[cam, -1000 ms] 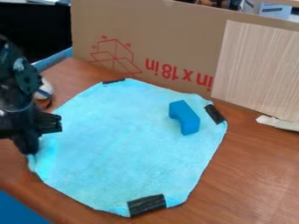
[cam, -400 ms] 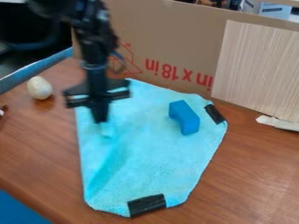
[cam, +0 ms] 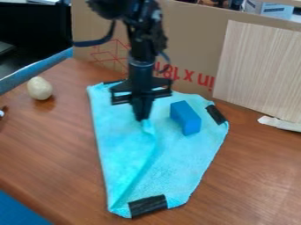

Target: Fold the cloth from bottom left to the top right

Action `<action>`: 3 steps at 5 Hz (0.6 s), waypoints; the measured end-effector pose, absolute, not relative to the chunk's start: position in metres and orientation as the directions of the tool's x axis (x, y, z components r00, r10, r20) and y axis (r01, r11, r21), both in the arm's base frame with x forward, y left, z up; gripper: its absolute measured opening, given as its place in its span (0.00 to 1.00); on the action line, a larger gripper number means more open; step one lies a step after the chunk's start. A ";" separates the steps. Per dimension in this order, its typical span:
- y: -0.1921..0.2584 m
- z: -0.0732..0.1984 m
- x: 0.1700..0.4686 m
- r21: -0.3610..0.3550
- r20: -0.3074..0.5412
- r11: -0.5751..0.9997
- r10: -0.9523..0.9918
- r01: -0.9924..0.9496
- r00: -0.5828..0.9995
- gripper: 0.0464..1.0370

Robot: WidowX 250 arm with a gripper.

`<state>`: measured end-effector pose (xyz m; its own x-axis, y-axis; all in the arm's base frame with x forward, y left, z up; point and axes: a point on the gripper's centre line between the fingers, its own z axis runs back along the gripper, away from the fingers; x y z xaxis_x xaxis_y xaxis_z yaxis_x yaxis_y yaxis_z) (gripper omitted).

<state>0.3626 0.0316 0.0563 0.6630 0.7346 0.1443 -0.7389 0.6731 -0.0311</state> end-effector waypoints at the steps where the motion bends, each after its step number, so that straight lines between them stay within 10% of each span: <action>1: 0.019 0.067 0.371 -0.068 0.134 0.664 0.745 -0.744 0.653 0.01; 3: 0.001 0.086 0.387 -0.113 0.153 0.663 0.747 -0.740 0.647 0.01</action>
